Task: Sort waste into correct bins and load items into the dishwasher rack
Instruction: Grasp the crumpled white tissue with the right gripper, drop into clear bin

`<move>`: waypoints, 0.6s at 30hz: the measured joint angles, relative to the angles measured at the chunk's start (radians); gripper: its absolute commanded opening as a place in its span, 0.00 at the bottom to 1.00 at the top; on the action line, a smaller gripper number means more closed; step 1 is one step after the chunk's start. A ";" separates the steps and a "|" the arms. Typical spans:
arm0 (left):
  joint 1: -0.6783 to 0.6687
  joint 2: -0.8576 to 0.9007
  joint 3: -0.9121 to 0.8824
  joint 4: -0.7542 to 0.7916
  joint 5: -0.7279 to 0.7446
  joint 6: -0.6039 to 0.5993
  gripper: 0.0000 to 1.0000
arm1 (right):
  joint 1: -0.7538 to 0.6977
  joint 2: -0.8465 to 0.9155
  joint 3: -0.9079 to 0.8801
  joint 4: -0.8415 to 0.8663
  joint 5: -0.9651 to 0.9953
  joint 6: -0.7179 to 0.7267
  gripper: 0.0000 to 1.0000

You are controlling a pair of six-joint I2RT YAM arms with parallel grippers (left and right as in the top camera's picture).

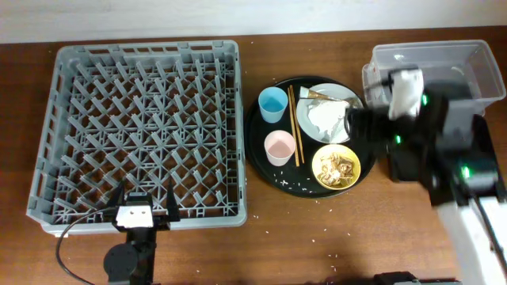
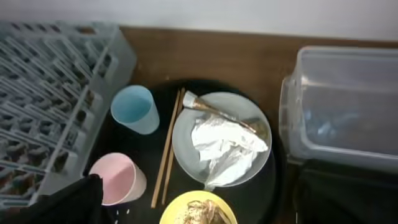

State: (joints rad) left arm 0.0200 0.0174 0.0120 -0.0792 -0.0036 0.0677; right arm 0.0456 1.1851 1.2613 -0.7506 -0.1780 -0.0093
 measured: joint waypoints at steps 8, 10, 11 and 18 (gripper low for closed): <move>0.000 -0.001 0.000 0.000 0.000 0.000 0.99 | 0.015 0.548 0.038 0.278 0.068 0.464 0.87; 0.000 -0.001 0.000 0.000 0.000 0.000 0.99 | 0.045 0.596 0.039 0.306 0.231 0.745 0.91; 0.000 -0.001 0.000 0.000 0.000 0.000 0.99 | 0.060 0.618 0.039 0.317 0.296 0.846 0.94; 0.000 -0.001 0.000 0.000 0.000 0.000 0.99 | 0.066 0.840 0.039 0.404 0.377 0.980 0.31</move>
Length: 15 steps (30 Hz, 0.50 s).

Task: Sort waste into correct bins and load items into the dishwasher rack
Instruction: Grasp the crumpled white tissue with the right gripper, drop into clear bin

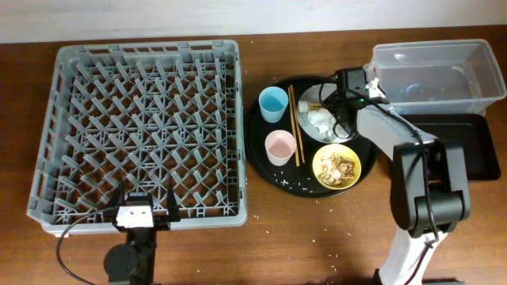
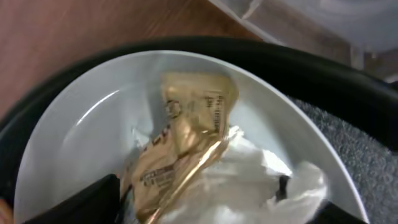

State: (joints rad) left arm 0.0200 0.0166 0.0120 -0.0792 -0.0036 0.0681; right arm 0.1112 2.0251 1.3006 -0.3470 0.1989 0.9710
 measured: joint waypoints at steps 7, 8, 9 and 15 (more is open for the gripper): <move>0.000 0.000 0.000 0.000 0.000 0.000 0.99 | 0.000 -0.015 0.114 -0.129 -0.110 -0.178 0.04; 0.000 0.000 0.000 0.000 0.000 0.000 0.99 | -0.001 -0.059 0.172 -0.180 -0.118 -0.197 0.04; 0.000 0.000 0.000 0.000 0.000 0.000 0.99 | -0.011 -0.101 0.250 -0.248 -0.103 -0.218 0.04; 0.000 0.000 0.000 0.000 0.000 0.000 0.99 | -0.250 -0.161 0.428 -0.121 0.199 -0.298 0.05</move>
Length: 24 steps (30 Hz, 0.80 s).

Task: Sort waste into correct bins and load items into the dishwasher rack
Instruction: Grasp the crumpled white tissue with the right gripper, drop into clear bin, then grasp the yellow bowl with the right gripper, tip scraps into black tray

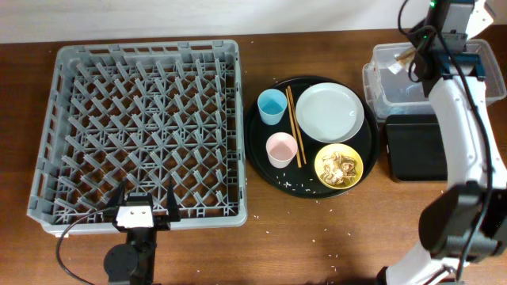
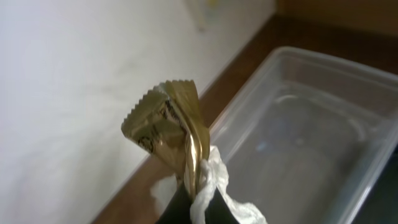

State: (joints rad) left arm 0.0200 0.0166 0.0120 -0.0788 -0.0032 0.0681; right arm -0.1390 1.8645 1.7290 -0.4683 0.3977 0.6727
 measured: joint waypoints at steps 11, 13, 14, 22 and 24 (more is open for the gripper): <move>0.000 0.001 0.000 0.000 0.000 0.000 0.99 | 0.130 -0.240 -0.002 -0.270 -0.183 -0.315 0.92; 0.000 0.000 0.000 0.000 0.000 0.000 0.99 | 0.225 -0.347 0.014 -0.513 -0.306 -0.316 0.82; 0.000 0.000 0.000 0.000 0.000 0.000 0.99 | 0.283 -0.299 -0.016 -0.630 -0.345 -0.311 0.79; 0.000 0.000 0.000 0.000 0.000 0.000 0.99 | 0.442 -0.089 -0.396 -0.573 -0.400 -0.316 0.61; 0.000 0.000 0.000 0.000 0.000 0.000 0.99 | 0.461 -0.087 -0.480 -0.504 -0.423 -0.368 0.61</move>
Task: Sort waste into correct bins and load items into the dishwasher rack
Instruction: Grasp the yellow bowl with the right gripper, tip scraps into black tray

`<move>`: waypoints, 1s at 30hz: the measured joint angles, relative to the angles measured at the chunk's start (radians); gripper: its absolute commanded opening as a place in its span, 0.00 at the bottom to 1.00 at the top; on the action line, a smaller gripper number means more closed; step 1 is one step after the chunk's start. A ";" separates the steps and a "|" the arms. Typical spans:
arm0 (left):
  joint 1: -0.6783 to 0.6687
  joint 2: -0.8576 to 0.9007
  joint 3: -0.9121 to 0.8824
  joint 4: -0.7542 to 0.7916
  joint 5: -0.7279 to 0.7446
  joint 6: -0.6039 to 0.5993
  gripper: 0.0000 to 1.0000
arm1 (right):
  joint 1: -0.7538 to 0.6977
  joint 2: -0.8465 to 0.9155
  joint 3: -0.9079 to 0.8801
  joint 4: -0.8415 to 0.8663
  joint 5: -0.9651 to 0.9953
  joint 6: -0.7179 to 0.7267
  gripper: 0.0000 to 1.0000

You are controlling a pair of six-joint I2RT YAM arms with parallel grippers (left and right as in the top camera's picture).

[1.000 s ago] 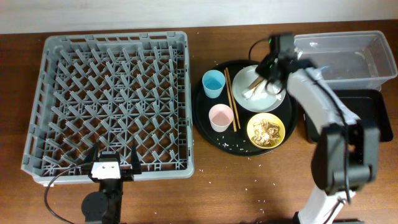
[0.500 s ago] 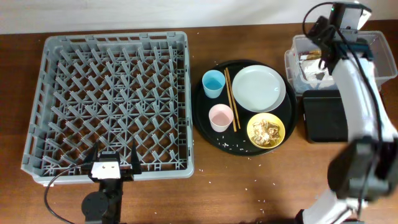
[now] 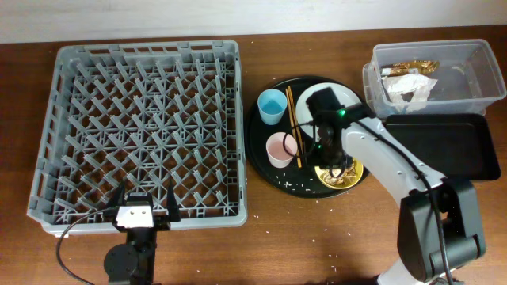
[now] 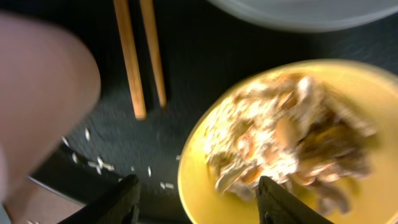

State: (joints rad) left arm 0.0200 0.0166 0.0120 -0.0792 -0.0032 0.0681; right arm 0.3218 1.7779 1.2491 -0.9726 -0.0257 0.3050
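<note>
A yellow plate of food scraps (image 4: pixel 292 137) sits on the round black tray (image 3: pixel 261 170). My right gripper (image 4: pixel 202 202) hangs low over it, open, its fingers on either side of the plate's near rim with nothing held. Beside it lie chopsticks (image 4: pixel 140 56), a pink cup (image 3: pixel 280 148), a blue cup (image 3: pixel 273 104) and a bare white plate (image 3: pixel 348 103). A gold wrapper and a white tissue (image 3: pixel 408 81) lie in the clear bin (image 3: pixel 475 87). My left gripper (image 3: pixel 144 203) rests open at the front edge of the grey dishwasher rack (image 3: pixel 139 127).
A black rectangular bin (image 3: pixel 444 146) lies right of the tray, below the clear bin. Rice grains are scattered on the tray and on the table in front of it. The right arm crosses over the white plate.
The wrapper and tissue, held above the clear bin before, now lie inside it. My right gripper has opened and now sits low over the yellow plate on the tray.
At first the wrapper and tissue lay on the white plate. Then my right gripper was down at them on the plate. Then it held both above the clear bin, leaving the plate bare. Now they are in the bin and the gripper is back at the tray.
</note>
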 measured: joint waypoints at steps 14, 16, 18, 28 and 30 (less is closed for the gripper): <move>0.000 0.000 0.000 0.000 0.000 0.000 0.99 | 0.039 -0.019 -0.068 0.048 0.002 -0.072 0.04; 0.000 0.000 0.000 0.000 0.000 0.000 0.99 | 0.024 -0.094 0.048 -0.062 -0.014 -0.070 0.04; 0.000 0.000 0.000 0.000 0.000 0.000 0.99 | -0.084 -0.232 0.142 -0.099 -0.029 -0.070 0.04; 0.000 0.000 0.000 0.000 0.000 0.000 0.99 | -0.896 -0.277 -0.072 0.254 -0.708 -0.228 0.04; 0.000 0.000 0.000 0.000 0.000 0.000 0.99 | -0.961 -0.241 -0.164 0.378 -0.828 -0.234 0.04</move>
State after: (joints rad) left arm 0.0200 0.0166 0.0120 -0.0792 -0.0032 0.0681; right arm -0.6395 1.5372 1.0851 -0.5941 -0.8536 0.0711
